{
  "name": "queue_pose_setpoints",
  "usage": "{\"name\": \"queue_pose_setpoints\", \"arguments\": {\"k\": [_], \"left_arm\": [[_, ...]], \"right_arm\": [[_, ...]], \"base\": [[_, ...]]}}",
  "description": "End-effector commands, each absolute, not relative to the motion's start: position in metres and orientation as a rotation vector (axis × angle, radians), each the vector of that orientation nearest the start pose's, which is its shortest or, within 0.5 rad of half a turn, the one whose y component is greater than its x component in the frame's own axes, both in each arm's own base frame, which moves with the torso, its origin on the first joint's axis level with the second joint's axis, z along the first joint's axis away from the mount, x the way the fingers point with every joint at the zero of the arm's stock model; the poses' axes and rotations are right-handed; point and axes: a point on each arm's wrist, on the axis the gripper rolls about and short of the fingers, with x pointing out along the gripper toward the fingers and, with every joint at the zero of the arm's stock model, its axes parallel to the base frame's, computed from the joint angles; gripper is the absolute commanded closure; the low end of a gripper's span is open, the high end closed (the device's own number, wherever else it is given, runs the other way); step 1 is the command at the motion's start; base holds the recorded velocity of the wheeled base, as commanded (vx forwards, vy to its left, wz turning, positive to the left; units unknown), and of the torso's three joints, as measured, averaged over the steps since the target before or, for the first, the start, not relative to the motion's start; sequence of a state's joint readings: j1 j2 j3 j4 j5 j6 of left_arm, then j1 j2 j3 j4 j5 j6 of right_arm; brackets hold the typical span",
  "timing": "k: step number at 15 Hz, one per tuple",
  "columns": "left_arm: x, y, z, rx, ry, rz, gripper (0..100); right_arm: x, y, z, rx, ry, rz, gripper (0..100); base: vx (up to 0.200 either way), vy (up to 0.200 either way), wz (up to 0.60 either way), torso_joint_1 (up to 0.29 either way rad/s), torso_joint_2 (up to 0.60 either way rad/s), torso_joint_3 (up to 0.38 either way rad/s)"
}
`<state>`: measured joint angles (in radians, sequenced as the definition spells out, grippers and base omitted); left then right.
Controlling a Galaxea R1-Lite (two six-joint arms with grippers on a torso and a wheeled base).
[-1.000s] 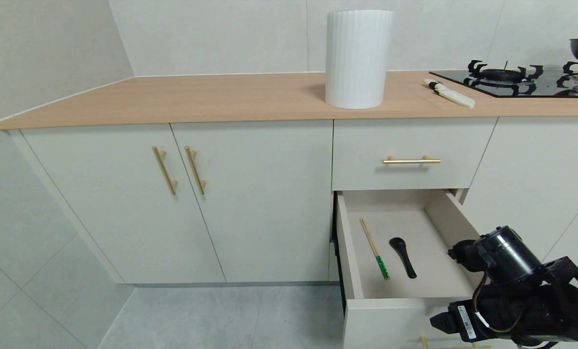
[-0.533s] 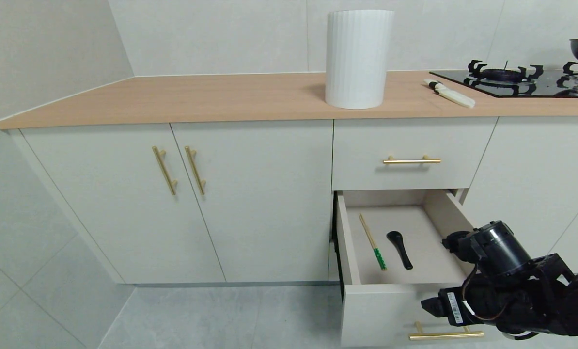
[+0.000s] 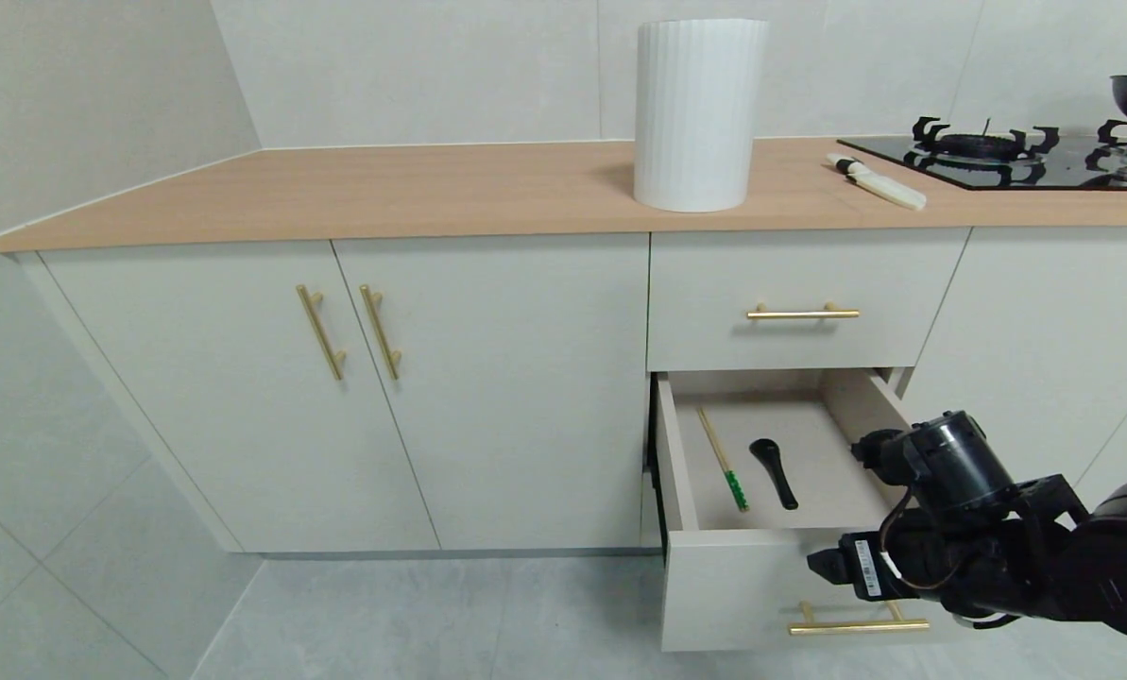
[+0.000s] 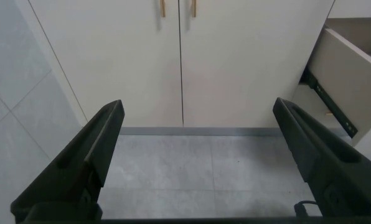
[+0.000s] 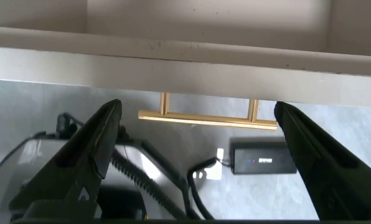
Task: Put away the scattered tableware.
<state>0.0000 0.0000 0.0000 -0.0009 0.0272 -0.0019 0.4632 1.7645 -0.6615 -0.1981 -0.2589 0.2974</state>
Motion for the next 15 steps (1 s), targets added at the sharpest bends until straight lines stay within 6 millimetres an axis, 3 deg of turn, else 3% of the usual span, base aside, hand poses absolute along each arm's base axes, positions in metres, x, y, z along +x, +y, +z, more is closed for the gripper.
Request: {"name": "queue_pose_setpoints", "arguments": {"k": [1, 9, 15], "left_arm": [[-0.023, 0.001, 0.076, -0.002, 0.000, 0.028, 0], [-0.023, 0.001, 0.076, -0.002, 0.000, 0.028, 0], [-0.023, 0.001, 0.076, -0.003, 0.000, 0.028, 0]], "right_arm": [[0.249, 0.113, 0.091, -0.040, 0.863, 0.049, 0], [0.298, 0.116, 0.094, -0.034, 0.811, 0.030, 0], [0.353, 0.123, 0.089, -0.023, 0.756, 0.019, 0]], "base": [[0.000, 0.000, 0.00, 0.000, 0.00, 0.000], [0.000, 0.000, 0.00, 0.000, 0.00, 0.000], [0.000, 0.000, 0.00, 0.000, 0.00, 0.000]]}}
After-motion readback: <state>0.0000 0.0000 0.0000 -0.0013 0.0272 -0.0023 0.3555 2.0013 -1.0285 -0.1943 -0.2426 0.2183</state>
